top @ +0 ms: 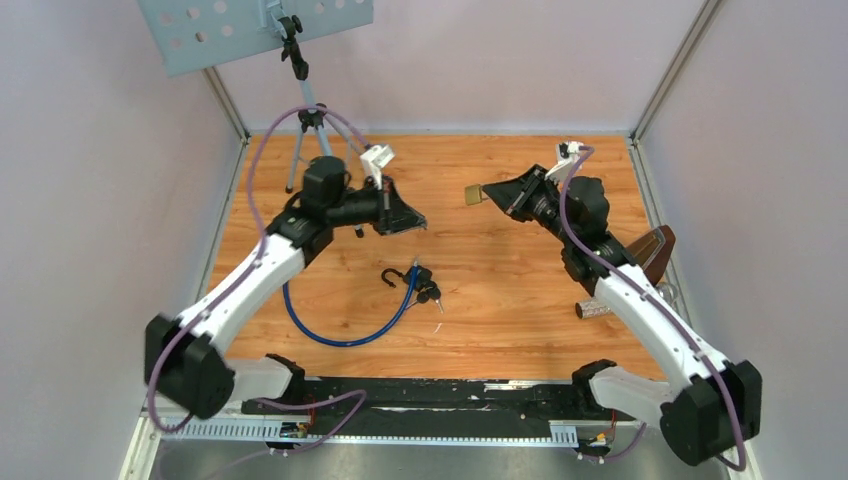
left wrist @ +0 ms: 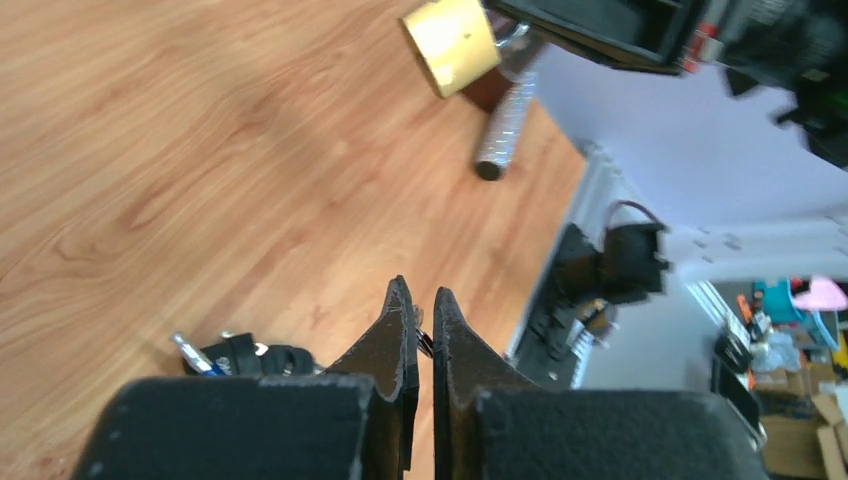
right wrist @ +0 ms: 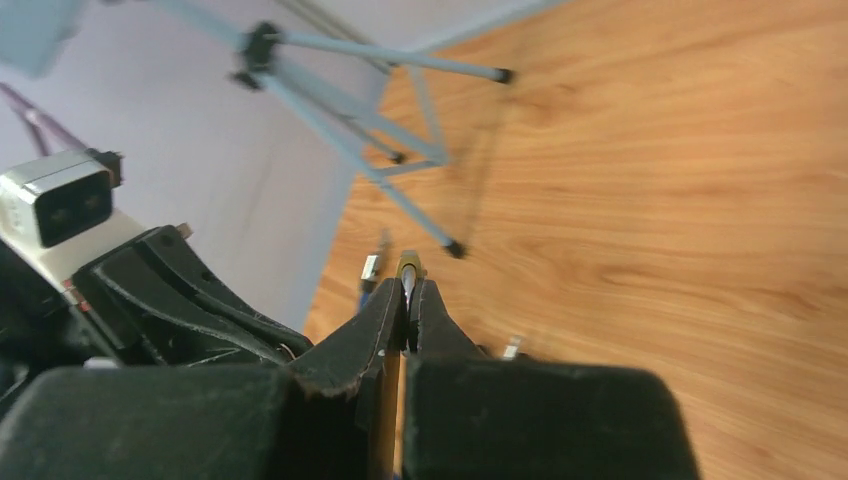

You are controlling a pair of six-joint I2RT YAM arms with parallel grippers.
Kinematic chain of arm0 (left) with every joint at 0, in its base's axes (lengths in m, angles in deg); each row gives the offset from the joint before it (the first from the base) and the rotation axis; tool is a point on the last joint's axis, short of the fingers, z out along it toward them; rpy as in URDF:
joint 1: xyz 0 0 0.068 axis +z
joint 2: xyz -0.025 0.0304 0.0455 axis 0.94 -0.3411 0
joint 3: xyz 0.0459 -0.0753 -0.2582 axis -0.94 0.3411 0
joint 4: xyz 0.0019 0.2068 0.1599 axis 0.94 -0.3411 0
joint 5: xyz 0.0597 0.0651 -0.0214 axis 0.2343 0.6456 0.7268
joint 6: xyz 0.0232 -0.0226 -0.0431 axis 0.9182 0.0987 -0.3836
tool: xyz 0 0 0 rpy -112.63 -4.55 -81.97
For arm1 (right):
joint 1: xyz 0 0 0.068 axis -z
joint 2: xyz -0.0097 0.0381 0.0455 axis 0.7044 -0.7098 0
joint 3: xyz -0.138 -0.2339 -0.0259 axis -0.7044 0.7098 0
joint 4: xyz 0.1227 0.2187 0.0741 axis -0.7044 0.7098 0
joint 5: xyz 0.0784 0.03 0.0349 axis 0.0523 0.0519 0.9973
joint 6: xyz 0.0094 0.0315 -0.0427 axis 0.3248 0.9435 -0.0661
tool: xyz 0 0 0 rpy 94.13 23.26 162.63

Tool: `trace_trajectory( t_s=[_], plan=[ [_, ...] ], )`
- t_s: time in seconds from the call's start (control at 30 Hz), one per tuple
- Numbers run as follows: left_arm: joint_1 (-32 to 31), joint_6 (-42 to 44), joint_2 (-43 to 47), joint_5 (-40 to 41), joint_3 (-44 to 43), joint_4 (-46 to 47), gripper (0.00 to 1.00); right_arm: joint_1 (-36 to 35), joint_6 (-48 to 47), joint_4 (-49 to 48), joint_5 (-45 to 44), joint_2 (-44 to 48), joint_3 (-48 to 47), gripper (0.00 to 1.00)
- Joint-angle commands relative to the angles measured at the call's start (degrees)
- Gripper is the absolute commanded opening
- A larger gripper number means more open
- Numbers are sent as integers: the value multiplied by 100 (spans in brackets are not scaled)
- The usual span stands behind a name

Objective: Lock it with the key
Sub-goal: Place the lock at the center of the board.

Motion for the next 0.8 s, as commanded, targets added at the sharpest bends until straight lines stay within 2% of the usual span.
trace_trajectory(
  t_s=[0.0,0.13,0.23,0.4,0.5,0.77],
  plan=[
    [-357,-148,-1557,1525,-761,672,0,786,-63,-33,-5,-672,288,0],
    [-620,-130,-3151,2335,-1857,736,0,1328,-325,-392,592,-1447,366,0],
    [-816,-186,-4370,2915,-2799,686,0,1428,-456,-399,1102,-2210,102,0],
    [-915,-427,-5581,3167,-3938,628,0,1443,-453,-596,1588,-3314,-335,0],
    [-937,-336,-6261,3340,-4806,100,0,1460,-535,-622,1778,-3866,-633,0],
    [-943,-540,-6694,3052,-4821,179,0,1618,-503,-930,2079,-4819,-1026,0]
  ],
)
